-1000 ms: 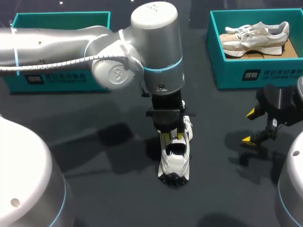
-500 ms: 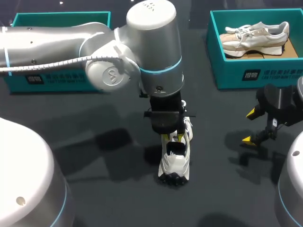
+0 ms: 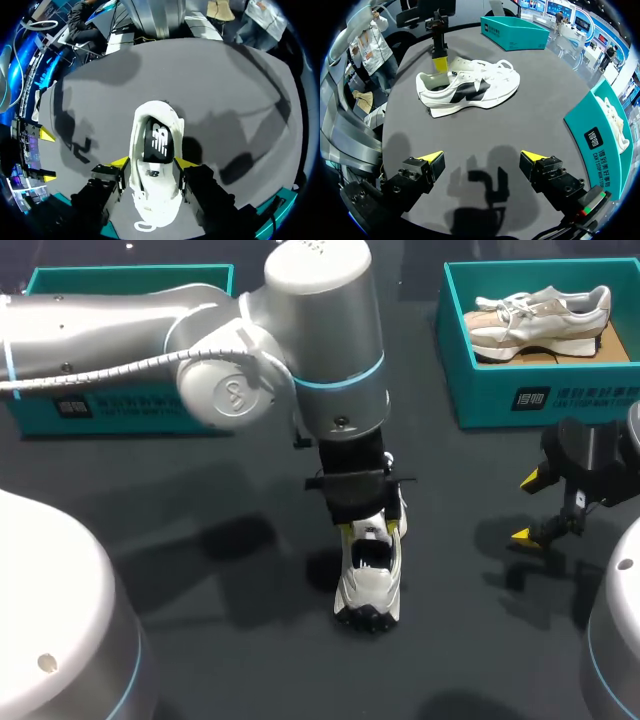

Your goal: Take the shoe out of the shoebox, open the shoe tongue, remove and reinsert the insole, then place the shoe into the shoebox

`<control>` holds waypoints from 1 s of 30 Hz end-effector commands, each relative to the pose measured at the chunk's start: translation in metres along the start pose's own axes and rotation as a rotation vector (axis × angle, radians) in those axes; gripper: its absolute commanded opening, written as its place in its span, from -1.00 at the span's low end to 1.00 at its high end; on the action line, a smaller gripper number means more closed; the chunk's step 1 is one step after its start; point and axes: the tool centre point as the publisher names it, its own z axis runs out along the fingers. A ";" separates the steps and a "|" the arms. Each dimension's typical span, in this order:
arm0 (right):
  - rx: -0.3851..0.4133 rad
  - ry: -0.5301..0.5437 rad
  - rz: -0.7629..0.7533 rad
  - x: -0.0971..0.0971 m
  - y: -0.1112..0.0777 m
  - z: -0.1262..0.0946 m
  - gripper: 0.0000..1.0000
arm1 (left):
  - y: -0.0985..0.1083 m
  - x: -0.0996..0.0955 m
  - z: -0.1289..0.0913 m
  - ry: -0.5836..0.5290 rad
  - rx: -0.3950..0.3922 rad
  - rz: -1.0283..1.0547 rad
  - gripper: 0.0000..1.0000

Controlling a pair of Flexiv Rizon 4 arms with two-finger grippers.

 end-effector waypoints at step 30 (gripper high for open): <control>0.002 -0.003 0.001 0.002 0.000 -0.001 1.00 | -0.042 0.013 -0.032 0.068 -0.123 -0.817 1.00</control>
